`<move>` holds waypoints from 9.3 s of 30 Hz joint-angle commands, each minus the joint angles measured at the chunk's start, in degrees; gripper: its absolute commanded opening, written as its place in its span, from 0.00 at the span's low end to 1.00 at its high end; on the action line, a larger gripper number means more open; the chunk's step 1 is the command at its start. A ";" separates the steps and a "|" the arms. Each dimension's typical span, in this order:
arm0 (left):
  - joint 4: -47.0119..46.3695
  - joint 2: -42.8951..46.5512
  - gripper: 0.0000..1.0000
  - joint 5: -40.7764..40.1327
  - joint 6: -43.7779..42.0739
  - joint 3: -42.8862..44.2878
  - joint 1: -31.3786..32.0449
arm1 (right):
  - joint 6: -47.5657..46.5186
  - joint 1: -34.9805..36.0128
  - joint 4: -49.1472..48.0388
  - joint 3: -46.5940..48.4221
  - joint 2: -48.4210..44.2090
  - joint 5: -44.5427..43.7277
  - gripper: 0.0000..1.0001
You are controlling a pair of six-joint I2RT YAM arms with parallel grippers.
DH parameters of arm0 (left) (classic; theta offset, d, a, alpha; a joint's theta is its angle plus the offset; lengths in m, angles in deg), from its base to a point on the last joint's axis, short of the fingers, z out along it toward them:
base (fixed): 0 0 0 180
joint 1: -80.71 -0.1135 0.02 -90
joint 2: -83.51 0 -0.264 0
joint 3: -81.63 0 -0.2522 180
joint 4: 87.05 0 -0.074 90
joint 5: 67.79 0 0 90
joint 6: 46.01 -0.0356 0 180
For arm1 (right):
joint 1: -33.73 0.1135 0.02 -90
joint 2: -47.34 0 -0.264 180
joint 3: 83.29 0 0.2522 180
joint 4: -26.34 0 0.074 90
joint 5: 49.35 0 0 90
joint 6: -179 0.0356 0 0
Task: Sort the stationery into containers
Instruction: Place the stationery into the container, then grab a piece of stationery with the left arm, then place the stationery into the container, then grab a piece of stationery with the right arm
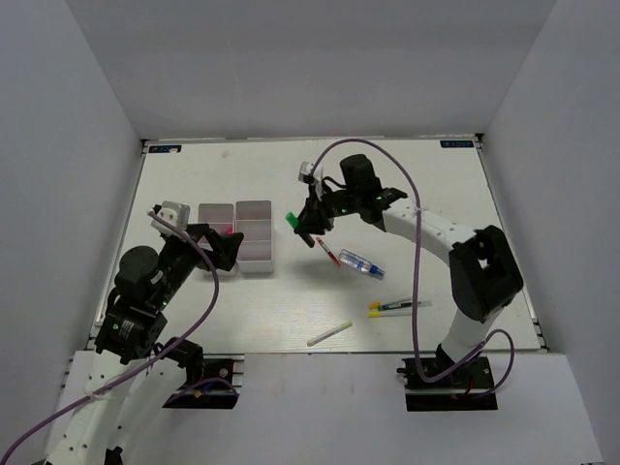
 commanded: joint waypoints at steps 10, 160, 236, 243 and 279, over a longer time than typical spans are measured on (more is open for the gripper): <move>-4.06 4.78 0.99 -0.53 -1.70 -1.58 -0.30 | -0.04 7.97 -11.33 21.02 14.91 12.42 0.00; 35.32 -101.04 0.00 -18.02 44.10 61.97 25.02 | 24.03 -45.11 12.76 -19.55 -40.62 6.61 0.46; -128.42 -67.91 0.51 -89.74 -58.46 -4.05 30.37 | -0.56 -46.17 14.32 -23.86 -35.44 30.88 0.45; -128.42 -67.37 0.69 -93.87 -73.57 4.04 34.85 | -6.81 -40.46 19.43 -21.75 -35.44 25.79 0.60; -68.01 -100.42 0.96 -81.76 -69.93 77.52 33.01 | -1.46 -32.46 10.20 -26.23 -43.43 -8.67 0.80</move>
